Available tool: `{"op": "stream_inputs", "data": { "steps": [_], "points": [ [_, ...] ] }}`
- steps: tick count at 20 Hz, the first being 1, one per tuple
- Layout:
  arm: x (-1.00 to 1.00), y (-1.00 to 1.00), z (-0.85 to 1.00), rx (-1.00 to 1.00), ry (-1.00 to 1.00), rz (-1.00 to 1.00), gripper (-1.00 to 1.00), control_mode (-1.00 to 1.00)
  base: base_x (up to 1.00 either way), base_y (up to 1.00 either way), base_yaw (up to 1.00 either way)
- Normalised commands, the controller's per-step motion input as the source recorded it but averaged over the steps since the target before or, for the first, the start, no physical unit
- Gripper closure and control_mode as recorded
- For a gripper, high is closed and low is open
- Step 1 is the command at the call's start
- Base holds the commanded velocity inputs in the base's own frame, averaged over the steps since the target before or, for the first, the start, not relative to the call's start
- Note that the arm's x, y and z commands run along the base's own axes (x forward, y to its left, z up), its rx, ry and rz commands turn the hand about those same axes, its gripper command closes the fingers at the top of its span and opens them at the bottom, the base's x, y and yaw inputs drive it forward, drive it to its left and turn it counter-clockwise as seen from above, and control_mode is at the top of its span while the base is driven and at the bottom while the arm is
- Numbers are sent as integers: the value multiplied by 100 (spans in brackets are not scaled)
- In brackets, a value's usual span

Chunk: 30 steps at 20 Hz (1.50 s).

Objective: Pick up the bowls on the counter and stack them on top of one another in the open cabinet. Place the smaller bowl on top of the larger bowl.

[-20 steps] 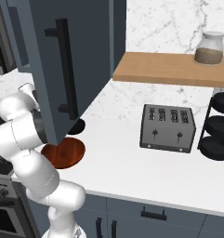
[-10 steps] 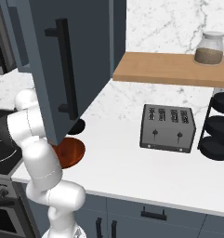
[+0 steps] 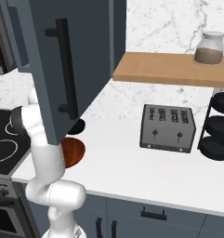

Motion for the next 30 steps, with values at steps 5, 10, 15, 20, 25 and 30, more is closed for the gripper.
{"op": "stream_inputs", "data": {
  "steps": [5,10,15,20,25,30],
  "points": [
    [39,0,-26,0,-4,0,-100,-100,0,0,0],
    [38,0,-24,-1,-6,0,-100,-100,0,0,0],
    [23,0,-25,-1,-4,0,100,-100,0,0,0],
    [1,0,-2,0,0,0,100,-100,0,0,0],
    [0,0,0,0,0,0,100,-100,0,0,0],
    [-9,1,30,0,-10,0,100,-100,0,0,0]
  ]
}}
